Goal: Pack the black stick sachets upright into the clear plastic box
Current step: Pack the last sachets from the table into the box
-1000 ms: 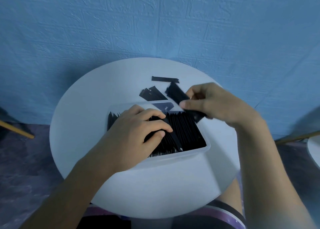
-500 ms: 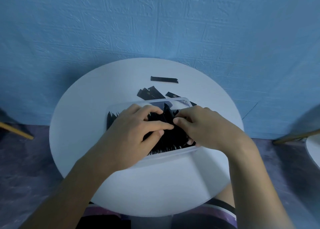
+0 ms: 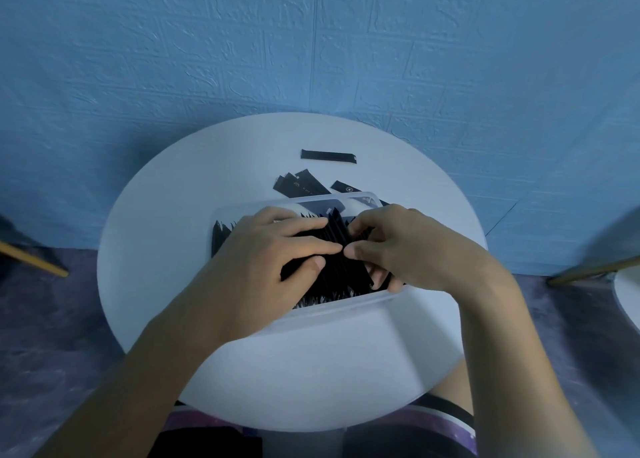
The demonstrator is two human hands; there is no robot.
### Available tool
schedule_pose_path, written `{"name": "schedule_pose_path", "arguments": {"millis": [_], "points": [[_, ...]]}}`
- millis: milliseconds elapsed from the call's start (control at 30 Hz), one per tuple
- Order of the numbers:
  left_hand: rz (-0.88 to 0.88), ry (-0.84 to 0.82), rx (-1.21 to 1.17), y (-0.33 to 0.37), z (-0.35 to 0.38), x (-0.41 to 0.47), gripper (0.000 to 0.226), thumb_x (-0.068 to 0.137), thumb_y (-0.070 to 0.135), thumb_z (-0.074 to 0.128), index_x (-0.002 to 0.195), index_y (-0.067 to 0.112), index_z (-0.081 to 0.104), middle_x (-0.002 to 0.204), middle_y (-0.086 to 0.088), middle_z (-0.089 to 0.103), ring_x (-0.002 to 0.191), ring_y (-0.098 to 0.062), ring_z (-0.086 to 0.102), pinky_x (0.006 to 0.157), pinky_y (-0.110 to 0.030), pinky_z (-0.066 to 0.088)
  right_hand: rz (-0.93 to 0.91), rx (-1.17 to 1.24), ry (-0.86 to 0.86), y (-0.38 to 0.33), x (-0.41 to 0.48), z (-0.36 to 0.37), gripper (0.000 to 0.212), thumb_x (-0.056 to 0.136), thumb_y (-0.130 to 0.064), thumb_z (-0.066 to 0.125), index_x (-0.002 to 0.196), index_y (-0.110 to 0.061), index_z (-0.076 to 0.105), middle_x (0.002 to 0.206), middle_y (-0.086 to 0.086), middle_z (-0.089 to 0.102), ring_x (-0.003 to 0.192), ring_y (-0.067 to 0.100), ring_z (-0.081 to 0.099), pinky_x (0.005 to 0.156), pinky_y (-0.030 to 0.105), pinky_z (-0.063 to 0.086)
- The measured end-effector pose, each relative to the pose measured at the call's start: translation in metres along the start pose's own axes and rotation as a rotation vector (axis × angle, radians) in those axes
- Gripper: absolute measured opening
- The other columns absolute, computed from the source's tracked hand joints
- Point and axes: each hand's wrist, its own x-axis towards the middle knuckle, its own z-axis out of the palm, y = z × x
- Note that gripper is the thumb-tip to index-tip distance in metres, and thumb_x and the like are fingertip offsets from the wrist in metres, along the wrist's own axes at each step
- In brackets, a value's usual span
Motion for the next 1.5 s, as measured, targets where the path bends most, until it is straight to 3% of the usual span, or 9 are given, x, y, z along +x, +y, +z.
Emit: {"name": "schedule_pose_path", "arguments": {"millis": [133,267,400,500,633,833,1033,1333,1500], "points": [[0.006,-0.004,-0.008,0.000,0.000,0.001,0.036,0.095,0.041,0.045,0.118,0.044,0.072,0.135,0.021,0.062,0.119,-0.010,0.052,0.100,-0.045,0.045,0.003,0.018,-0.042,0.002,0.002,-0.003,0.010,0.102,-0.024,0.055,0.107,-0.022,0.063,0.065,-0.003,0.068,0.064,0.016,0.073,0.051,0.019,0.050],[0.001,0.014,-0.029,-0.003,0.000,0.001,0.039,0.095,0.029,0.043,0.117,0.040,0.074,0.133,0.020,0.063,0.123,-0.009,0.052,0.105,-0.042,0.044,-0.002,0.086,-0.080,0.001,0.005,-0.008,0.014,0.099,-0.020,0.061,0.113,-0.017,0.061,0.070,0.001,0.068,0.066,0.020,0.073,0.055,0.023,0.054],[0.037,0.026,-0.039,-0.007,0.002,0.001,0.045,0.096,0.022,0.037,0.116,0.034,0.075,0.130,0.016,0.066,0.124,-0.012,0.053,0.105,-0.033,0.043,-0.011,0.120,-0.103,0.002,0.006,-0.008,0.037,0.098,-0.018,0.064,0.132,-0.018,0.052,0.074,0.003,0.070,0.069,0.022,0.073,0.061,0.027,0.058],[0.019,0.004,-0.037,-0.007,0.001,0.001,0.042,0.095,0.016,0.044,0.117,0.035,0.074,0.131,0.018,0.065,0.126,-0.010,0.052,0.106,-0.027,0.039,-0.014,0.130,-0.112,0.003,0.008,-0.006,0.046,0.099,-0.019,0.063,0.141,-0.019,0.047,0.075,0.003,0.070,0.071,0.022,0.073,0.064,0.028,0.059],[-0.009,-0.029,-0.035,-0.006,-0.002,0.000,0.040,0.093,0.017,0.050,0.118,0.039,0.073,0.132,0.023,0.062,0.126,-0.005,0.049,0.105,-0.015,0.029,-0.007,0.137,-0.107,0.006,0.008,-0.006,0.039,0.100,-0.021,0.062,0.137,-0.019,0.052,0.079,0.006,0.072,0.071,0.020,0.074,0.068,0.030,0.060],[-0.035,-0.033,-0.033,-0.005,-0.002,0.000,0.036,0.093,0.025,0.052,0.118,0.042,0.072,0.133,0.024,0.059,0.129,-0.006,0.047,0.109,-0.028,0.032,-0.013,0.175,-0.119,0.008,0.005,-0.007,0.027,0.099,-0.018,0.062,0.126,-0.015,0.060,0.080,0.007,0.070,0.068,0.016,0.072,0.065,0.025,0.059],[-0.092,-0.033,-0.016,-0.007,-0.006,-0.003,0.036,0.093,0.031,0.050,0.119,0.046,0.070,0.133,0.026,0.058,0.126,0.000,0.047,0.104,-0.010,0.024,-0.034,0.171,-0.113,0.004,0.009,-0.003,0.030,0.099,-0.017,0.062,0.128,-0.014,0.059,0.078,0.006,0.070,0.069,0.017,0.072,0.072,0.027,0.062],[-0.036,0.014,0.086,-0.019,-0.015,-0.005,0.032,0.091,0.029,0.054,0.117,0.040,0.071,0.128,0.019,0.062,0.121,-0.015,0.053,0.103,-0.038,0.041,-0.066,0.189,-0.095,-0.010,0.017,0.005,0.022,0.098,-0.016,0.064,0.120,-0.012,0.061,0.079,0.008,0.070,0.066,0.015,0.071,0.070,0.023,0.061],[0.068,-0.051,0.099,-0.016,-0.014,0.003,0.043,0.090,0.017,0.051,0.127,0.032,0.069,0.131,0.014,0.062,0.117,-0.014,0.053,0.102,-0.036,0.044,-0.099,0.143,-0.119,-0.005,0.013,0.004,0.021,0.102,-0.013,0.056,0.121,-0.012,0.063,0.084,0.008,0.073,0.073,0.015,0.074,0.079,0.030,0.062]]}}
